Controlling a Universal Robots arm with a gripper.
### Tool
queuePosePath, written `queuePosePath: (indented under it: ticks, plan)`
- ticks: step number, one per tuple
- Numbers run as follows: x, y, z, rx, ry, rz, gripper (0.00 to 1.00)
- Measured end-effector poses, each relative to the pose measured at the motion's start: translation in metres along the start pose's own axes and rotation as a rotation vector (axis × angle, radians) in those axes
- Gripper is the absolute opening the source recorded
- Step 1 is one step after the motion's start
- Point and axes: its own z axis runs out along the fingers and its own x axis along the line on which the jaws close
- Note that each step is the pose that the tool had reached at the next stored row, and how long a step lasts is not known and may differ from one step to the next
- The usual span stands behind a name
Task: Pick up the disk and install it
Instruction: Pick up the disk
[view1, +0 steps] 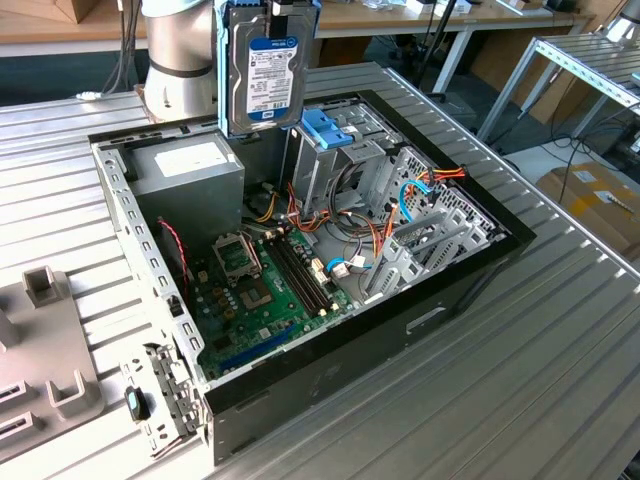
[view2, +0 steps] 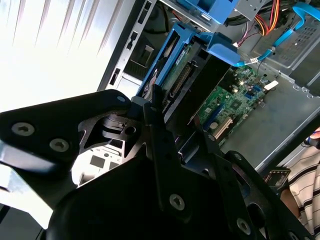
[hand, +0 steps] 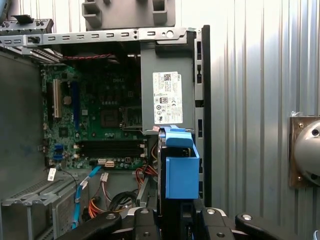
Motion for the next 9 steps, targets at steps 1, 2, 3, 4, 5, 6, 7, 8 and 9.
queuePosePath:
  ticks: [1, 2, 3, 4, 5, 6, 7, 8, 9]
  plan:
    - [-0.0001, -0.001, 0.0001, 0.0, -0.0001, 0.0, 0.35]
    - [-0.0002, -0.002, 0.0001, 0.0, 0.0, 0.0, 0.35]
    - [-0.0003, -0.003, 0.0001, 0.0, 0.0, 0.0, 0.35]
    - [-0.0004, -0.0039, 0.0002, 0.0, -0.0001, 0.0, 0.35]
    - [-0.0007, -0.0056, 0.0002, 0.0, -0.0001, 0.0, 0.35]
    - [-0.0008, -0.0072, 0.0002, 0.0, -0.0001, 0.0, 0.35]
    - [-0.001, -0.0083, 0.0003, 0.0, -0.0001, 0.0, 0.35]
    - [-0.0011, -0.0094, 0.0003, 0.0, 0.0, 0.0, 0.35]
    - [-0.0013, -0.0107, 0.0003, 0.0, -0.0001, 0.0, 0.35]
